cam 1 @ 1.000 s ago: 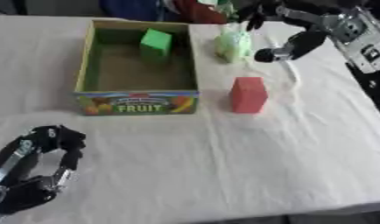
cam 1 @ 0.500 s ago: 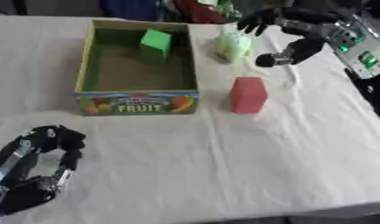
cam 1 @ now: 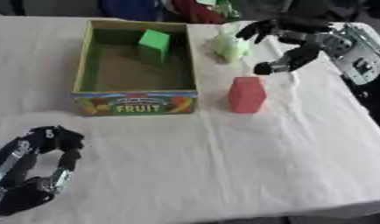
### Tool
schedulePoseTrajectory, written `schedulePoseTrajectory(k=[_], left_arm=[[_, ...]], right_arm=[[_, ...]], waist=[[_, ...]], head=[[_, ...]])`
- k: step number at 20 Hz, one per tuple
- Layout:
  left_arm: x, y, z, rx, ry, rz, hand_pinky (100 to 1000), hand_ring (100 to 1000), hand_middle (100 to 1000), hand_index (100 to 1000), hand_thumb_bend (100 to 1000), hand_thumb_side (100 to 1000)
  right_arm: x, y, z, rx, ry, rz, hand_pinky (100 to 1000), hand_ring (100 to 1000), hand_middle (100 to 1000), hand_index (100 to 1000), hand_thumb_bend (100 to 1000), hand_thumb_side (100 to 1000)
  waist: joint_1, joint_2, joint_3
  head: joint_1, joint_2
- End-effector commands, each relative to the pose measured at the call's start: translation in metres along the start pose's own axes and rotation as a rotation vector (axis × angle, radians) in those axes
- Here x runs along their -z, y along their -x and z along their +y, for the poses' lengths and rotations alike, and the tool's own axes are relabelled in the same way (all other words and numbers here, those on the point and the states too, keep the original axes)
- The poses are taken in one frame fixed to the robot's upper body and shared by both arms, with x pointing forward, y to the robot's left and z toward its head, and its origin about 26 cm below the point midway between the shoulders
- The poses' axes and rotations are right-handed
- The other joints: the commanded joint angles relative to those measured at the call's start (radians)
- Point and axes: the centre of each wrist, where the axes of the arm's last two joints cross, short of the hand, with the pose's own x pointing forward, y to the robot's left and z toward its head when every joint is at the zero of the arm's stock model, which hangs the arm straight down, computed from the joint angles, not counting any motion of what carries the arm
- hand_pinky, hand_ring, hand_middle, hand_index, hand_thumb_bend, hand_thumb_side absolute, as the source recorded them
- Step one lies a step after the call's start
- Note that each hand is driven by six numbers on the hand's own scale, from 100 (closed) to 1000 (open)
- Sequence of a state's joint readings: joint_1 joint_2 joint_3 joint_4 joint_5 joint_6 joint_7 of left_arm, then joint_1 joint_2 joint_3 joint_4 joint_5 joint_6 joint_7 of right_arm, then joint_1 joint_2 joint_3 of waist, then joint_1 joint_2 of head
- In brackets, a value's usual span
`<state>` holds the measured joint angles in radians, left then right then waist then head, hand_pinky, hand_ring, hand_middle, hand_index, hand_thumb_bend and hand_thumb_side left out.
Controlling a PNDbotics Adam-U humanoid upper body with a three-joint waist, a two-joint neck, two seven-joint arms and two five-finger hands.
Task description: Pick up objects on the table and place them in the box.
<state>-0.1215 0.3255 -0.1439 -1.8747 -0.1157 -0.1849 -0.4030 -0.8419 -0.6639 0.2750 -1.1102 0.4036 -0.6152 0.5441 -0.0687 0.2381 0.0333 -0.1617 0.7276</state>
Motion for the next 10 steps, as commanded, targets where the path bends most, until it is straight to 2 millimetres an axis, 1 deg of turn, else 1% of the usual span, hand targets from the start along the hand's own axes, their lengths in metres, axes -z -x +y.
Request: schedulePoseTrajectory(k=[1, 10], left_arm=[[0.000, -0.003, 0.005, 0.023, -0.001, -0.010, 595, 546, 568, 739, 100, 392], [0.000, -0.003, 0.005, 0.022, 0.001, -0.011, 595, 548, 569, 740, 100, 392]], right_arm=[[-0.005, 0.002, -0.007, -0.208, -0.293, -0.205, 778, 891, 906, 978, 586, 926], [-0.003, 0.001, 0.004, -0.207, -0.330, -0.200, 776, 888, 905, 978, 597, 950]], waist=[[0.004, -0.013, -0.002], [0.004, -0.013, -0.002]], head=[[-0.003, -0.004], [-0.005, -0.004]])
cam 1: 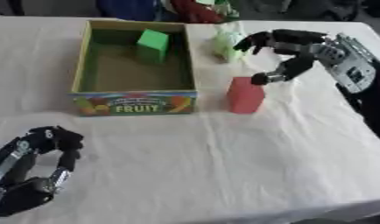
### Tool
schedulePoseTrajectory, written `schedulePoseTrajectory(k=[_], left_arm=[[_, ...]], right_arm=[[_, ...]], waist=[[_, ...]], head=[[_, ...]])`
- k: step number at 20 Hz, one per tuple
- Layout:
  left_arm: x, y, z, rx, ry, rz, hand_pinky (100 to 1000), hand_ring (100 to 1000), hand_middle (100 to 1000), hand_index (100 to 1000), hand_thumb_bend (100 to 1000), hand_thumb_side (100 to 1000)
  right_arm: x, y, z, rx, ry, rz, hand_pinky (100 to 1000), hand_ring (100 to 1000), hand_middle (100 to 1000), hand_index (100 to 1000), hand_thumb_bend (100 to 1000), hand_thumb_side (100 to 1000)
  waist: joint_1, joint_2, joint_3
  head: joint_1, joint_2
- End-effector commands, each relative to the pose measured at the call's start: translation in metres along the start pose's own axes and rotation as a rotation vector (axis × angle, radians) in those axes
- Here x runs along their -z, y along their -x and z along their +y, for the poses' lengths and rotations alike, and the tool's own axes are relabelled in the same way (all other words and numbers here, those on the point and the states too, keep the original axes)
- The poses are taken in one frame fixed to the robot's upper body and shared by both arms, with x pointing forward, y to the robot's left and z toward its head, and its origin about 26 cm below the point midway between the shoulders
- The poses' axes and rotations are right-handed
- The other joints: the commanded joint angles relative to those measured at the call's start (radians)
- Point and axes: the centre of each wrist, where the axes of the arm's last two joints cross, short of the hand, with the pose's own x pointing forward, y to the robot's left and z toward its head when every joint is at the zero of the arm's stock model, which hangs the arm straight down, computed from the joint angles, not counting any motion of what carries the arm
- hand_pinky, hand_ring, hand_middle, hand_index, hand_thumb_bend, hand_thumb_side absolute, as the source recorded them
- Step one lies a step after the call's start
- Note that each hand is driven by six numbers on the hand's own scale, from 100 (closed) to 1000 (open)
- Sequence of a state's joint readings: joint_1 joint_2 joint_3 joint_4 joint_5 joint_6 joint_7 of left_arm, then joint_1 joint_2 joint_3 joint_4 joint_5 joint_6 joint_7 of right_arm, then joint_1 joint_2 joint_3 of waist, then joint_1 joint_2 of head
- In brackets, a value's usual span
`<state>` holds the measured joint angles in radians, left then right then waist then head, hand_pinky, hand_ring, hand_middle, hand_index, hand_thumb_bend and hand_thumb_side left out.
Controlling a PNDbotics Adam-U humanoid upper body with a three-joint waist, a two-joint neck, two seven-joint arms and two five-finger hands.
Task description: Pick up objects on the table and place them in the box.
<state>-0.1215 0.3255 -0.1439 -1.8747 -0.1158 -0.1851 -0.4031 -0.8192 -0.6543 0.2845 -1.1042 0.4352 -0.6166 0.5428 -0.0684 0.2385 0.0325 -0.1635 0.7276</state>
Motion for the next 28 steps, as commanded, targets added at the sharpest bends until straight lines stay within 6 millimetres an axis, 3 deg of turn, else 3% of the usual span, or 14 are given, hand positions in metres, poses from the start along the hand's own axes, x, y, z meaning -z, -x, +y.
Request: schedulePoseTrajectory(k=[1, 28], left_arm=[[0.000, -0.003, 0.005, 0.022, 0.001, -0.010, 595, 548, 569, 740, 100, 392], [0.001, -0.003, 0.005, 0.023, 0.002, -0.010, 594, 551, 573, 740, 100, 391]], right_arm=[[-0.004, 0.000, -0.009, -0.218, -0.298, -0.206, 777, 889, 907, 979, 595, 956], [0.002, -0.007, 0.016, -0.292, -0.379, -0.177, 781, 894, 915, 981, 603, 1000]], waist=[[0.004, -0.013, -0.002], [0.003, -0.012, -0.003]], head=[[-0.004, -0.004], [-0.011, -0.004]])
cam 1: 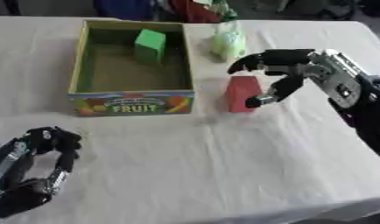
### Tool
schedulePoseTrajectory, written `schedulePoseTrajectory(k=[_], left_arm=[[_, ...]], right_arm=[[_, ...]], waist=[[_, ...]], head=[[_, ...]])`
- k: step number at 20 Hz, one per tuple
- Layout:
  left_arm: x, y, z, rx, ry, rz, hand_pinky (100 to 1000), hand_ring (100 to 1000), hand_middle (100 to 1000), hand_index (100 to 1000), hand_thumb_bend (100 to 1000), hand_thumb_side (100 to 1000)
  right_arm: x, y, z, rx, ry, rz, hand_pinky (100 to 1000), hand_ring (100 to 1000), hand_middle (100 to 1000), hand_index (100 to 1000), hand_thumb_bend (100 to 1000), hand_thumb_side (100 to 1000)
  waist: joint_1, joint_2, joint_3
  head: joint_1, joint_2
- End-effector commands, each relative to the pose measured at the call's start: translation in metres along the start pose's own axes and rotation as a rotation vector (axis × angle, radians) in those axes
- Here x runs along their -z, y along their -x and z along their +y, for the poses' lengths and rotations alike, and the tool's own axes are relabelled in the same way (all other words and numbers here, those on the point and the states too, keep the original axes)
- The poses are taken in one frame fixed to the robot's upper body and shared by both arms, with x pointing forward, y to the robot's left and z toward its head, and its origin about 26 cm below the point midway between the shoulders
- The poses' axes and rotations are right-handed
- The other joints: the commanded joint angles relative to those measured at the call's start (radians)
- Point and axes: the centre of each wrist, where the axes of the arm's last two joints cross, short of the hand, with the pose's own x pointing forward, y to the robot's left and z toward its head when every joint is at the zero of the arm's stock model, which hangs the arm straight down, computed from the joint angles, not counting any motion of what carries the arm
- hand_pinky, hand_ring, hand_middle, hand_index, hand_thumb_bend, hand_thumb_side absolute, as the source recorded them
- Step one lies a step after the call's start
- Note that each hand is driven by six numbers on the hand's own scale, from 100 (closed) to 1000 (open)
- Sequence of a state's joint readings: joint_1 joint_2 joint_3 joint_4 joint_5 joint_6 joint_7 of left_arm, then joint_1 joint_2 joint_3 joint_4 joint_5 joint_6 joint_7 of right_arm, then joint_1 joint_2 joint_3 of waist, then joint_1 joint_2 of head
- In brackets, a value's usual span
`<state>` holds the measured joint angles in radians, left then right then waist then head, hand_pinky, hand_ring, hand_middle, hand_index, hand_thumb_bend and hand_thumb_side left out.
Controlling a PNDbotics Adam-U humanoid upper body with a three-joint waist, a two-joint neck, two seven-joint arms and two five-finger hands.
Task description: Pick up objects on the table and place them in the box.
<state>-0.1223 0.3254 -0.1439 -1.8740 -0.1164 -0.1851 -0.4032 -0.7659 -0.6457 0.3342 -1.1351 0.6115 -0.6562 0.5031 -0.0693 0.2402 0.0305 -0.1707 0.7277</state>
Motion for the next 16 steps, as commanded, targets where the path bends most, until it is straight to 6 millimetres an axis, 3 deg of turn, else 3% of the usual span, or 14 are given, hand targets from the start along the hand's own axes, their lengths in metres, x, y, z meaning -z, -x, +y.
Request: schedulePoseTrajectory(k=[1, 11, 16], left_arm=[[0.001, -0.003, 0.005, 0.022, 0.001, -0.010, 594, 551, 573, 740, 100, 391], [0.001, -0.004, 0.005, 0.020, 0.000, -0.014, 594, 552, 574, 740, 100, 389], [0.002, -0.004, 0.005, 0.019, 0.000, -0.014, 594, 553, 575, 740, 100, 387]], right_arm=[[-0.006, 0.003, -0.008, -0.177, -0.243, -0.175, 780, 892, 912, 979, 600, 1000], [-0.010, 0.016, 0.006, -0.145, -0.209, -0.114, 745, 818, 856, 961, 573, 1000], [-0.012, 0.022, 0.012, -0.136, -0.185, -0.080, 682, 746, 785, 943, 524, 959]], waist=[[0.004, -0.014, -0.001], [0.009, -0.013, 0.000], [0.010, -0.013, 0.001]], head=[[-0.003, -0.005], [-0.007, -0.006], [-0.008, -0.007]])
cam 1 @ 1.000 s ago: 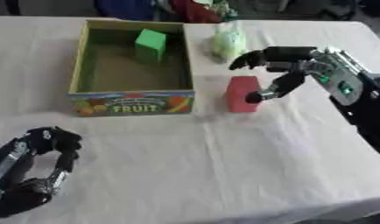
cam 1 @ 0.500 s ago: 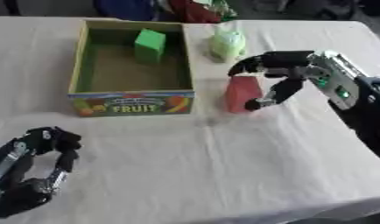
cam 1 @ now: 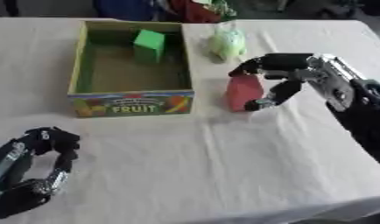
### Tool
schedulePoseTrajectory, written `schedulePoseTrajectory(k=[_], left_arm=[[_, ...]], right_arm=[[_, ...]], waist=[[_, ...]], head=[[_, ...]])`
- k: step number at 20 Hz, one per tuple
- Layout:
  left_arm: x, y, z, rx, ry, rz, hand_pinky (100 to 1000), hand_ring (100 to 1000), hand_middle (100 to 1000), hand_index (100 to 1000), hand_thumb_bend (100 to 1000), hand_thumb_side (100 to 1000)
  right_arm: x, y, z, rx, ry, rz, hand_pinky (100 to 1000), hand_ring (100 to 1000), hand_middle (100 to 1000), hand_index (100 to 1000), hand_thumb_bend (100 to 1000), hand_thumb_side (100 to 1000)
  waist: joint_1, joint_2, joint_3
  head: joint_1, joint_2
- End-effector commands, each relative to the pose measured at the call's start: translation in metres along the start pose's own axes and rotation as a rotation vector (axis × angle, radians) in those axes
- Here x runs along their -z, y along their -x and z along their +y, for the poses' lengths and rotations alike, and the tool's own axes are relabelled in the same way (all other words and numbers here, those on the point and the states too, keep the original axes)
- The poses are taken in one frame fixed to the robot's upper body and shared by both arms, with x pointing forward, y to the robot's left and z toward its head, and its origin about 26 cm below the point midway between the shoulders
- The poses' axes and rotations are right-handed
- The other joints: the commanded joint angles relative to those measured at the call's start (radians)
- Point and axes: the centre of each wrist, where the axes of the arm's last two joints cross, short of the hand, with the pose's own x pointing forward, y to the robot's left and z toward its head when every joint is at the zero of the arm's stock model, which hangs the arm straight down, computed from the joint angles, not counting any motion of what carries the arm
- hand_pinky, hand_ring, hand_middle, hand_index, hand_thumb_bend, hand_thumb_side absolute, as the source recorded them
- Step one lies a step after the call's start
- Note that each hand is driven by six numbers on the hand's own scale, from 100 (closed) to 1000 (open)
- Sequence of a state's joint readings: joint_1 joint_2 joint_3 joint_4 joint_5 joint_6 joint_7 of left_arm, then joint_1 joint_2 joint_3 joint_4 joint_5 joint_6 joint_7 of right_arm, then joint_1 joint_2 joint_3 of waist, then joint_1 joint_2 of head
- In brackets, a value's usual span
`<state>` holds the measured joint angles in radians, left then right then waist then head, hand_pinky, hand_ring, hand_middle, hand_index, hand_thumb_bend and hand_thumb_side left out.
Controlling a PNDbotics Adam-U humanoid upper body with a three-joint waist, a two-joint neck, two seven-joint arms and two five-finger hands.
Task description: Pick up objects on the table and place them in the box.
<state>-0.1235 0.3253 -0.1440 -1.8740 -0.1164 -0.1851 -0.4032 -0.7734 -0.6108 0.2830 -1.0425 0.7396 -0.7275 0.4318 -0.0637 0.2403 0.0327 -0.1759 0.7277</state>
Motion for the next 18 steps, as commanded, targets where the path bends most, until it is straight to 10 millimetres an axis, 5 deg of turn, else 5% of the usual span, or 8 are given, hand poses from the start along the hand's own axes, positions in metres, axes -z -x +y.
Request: schedulePoseTrajectory(k=[1, 6, 12, 18], left_arm=[[0.001, -0.004, 0.004, 0.018, 0.001, -0.014, 594, 553, 576, 740, 100, 386], [0.002, -0.004, 0.004, 0.017, 0.001, -0.013, 593, 554, 576, 740, 100, 385], [0.002, -0.004, 0.004, 0.017, -0.001, -0.012, 594, 555, 577, 740, 100, 383], [0.001, -0.004, 0.004, 0.016, 0.000, -0.011, 593, 555, 578, 741, 100, 383]], right_arm=[[-0.011, 0.010, 0.000, -0.102, -0.182, -0.105, 660, 724, 766, 938, 511, 936], [-0.009, 0.011, 0.004, -0.110, -0.127, -0.090, 530, 553, 598, 903, 457, 741], [-0.007, 0.009, 0.001, -0.137, -0.009, -0.096, 482, 437, 385, 809, 456, 506], [-0.004, 0.005, -0.014, -0.164, 0.140, -0.123, 448, 394, 301, 666, 431, 455]], waist=[[0.005, -0.013, 0.000], [0.005, -0.013, 0.000], [0.005, -0.012, 0.000], [0.004, -0.013, -0.001]], head=[[-0.003, -0.007], [-0.005, -0.007], [-0.006, -0.008], [-0.009, -0.008]])
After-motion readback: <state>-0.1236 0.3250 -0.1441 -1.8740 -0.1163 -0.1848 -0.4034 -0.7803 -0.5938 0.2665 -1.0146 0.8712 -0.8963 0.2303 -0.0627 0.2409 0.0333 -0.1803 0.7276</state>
